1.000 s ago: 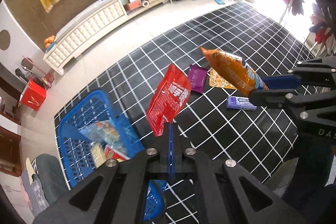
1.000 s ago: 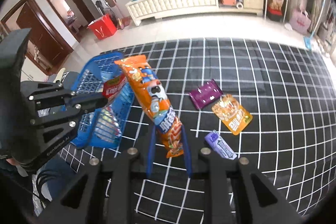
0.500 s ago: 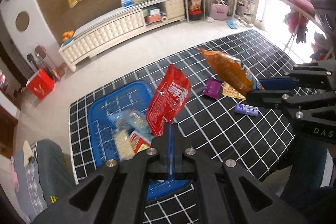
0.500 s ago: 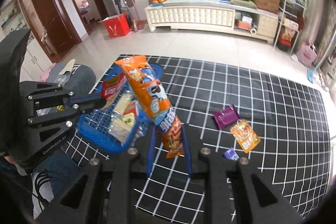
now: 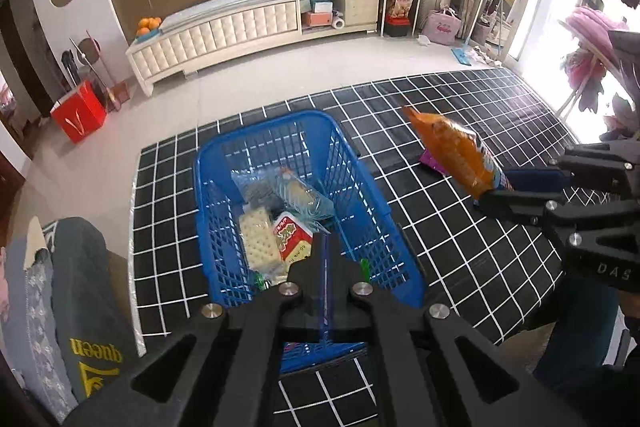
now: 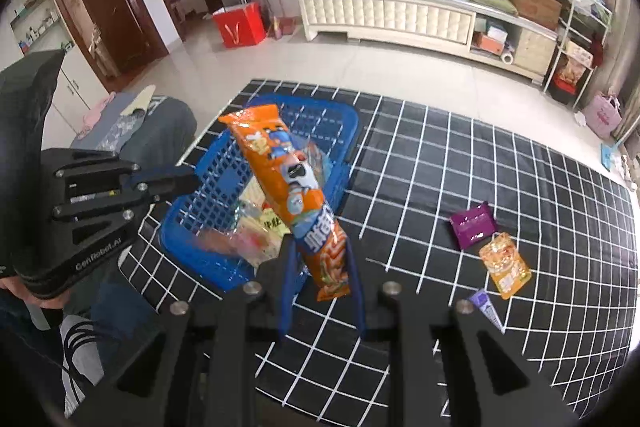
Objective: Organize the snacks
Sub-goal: 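Carry the red pouch and sausage stick over the basket and release both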
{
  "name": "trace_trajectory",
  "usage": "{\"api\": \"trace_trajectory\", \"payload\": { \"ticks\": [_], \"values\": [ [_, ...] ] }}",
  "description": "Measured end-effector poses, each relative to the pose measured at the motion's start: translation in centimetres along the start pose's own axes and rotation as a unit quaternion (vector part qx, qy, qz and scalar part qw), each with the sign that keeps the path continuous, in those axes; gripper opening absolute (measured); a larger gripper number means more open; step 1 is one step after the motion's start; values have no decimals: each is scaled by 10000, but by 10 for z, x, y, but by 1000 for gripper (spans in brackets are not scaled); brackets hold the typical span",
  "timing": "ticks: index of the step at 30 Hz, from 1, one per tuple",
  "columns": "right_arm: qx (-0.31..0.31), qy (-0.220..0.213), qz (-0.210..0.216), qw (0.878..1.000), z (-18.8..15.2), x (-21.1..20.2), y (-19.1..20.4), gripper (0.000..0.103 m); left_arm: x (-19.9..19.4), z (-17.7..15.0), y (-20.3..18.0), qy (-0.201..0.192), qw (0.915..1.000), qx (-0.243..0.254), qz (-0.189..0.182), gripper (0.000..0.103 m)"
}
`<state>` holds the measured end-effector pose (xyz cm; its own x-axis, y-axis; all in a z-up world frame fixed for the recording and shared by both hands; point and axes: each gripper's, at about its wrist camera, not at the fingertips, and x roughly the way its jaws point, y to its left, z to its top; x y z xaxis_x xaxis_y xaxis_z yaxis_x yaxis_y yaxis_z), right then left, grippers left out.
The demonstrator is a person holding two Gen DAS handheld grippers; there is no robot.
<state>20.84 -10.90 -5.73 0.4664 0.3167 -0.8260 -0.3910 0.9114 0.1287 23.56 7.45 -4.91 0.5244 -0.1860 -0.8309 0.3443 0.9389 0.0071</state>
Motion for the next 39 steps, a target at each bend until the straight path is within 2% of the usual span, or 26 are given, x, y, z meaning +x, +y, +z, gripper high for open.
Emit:
{"api": "trace_trajectory", "payload": {
  "ticks": [10,18,20,22,24,33,39],
  "values": [
    [30,157,-90,9998,1,11,2,28,19,-4,2,108,9998,9,-149,0],
    [-188,282,-93,9994,11,27,24,28,12,-21,32,57,9994,-319,-131,1],
    [-270,320,-96,9991,14,33,32,28,10,-26,42,42,9991,-406,-59,7],
    [-348,385,-90,9986,17,42,42,28,7,-33,56,13,9984,-560,37,28],
    [-413,448,-88,9981,19,50,49,28,5,-40,70,-15,9975,-699,73,37],
    [-662,878,-269,9936,22,96,77,28,16,-65,110,23,9936,-1126,77,39],
    [-802,1169,-732,9872,21,120,88,28,29,-77,114,125,9917,-1277,-63,39]
  ]
}}
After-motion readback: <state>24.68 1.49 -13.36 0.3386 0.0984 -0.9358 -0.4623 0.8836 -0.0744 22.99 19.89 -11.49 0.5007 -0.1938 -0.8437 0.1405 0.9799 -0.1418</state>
